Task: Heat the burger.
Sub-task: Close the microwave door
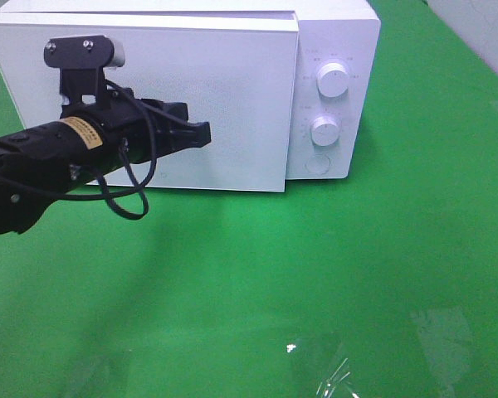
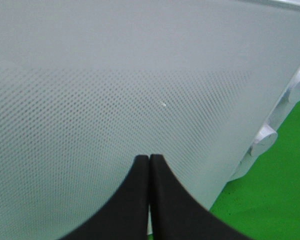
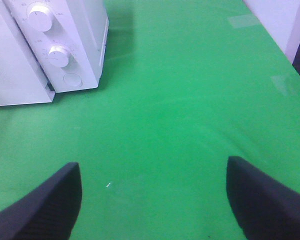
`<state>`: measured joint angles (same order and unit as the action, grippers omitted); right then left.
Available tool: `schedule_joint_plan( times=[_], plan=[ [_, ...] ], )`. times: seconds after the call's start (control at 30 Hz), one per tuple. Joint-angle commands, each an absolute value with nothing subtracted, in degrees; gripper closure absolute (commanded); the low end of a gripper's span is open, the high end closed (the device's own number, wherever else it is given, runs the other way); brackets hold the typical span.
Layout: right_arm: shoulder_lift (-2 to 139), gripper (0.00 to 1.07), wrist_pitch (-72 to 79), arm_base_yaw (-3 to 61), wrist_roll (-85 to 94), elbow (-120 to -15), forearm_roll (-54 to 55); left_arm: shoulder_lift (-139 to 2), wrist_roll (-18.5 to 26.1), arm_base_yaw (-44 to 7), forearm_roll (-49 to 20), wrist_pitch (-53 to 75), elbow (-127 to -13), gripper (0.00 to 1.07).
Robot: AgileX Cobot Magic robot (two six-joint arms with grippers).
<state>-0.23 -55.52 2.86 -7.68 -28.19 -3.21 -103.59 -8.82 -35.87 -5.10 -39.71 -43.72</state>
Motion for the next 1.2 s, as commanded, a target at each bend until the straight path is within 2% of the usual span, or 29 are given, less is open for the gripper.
schedule_joint_plan(
  times=[0.03,0.57,0.63,0.77,0.9,1.1,1.17,1.2],
  plan=[
    [-1.7,0.31,-55.1,2.8,-7.2,-28.1,-3.0,-105.3,-8.4,-36.1,-5.8,-37.2,-48.8,1.07],
    [-1.7,0.31,-55.1,2.8,-7.2,-28.1,-3.0,-112.9,-8.3,-36.1,-6.5,-32.0,-63.3,1.07],
    [-1.7,0.31,-55.1,2.8,-7.2,-28.1,-3.0,-113.4,-7.8,-36.0,-7.2,-32.0,-64.1,1.07],
    [-1.7,0.31,-55.1,2.8,-7.2,-28.1,-3.0,-115.5,-4.3,-35.6,-10.7,-30.3,-68.6,1.07],
    [-1.7,0.31,-55.1,2.8,-7.2,-28.1,-3.0,-115.2,-3.2,-35.6,-11.1,-29.9,-68.8,1.07],
    [-1.7,0.31,-55.1,2.8,-7.2,-28.1,-3.0,-111.8,-3.2,-37.9,-9.7,-19.7,-68.8,1.07],
    [-1.7,0.31,-55.1,2.8,-7.2,-28.1,-3.0,-107.9,-3.2,-40.3,-9.6,-7.9,-68.8,1.07],
    [-1.7,0.31,-55.1,2.8,-7.2,-28.1,-3.0,-107.9,-3.2,-40.3,-9.6,-7.9,-68.8,1.07]
  ],
)
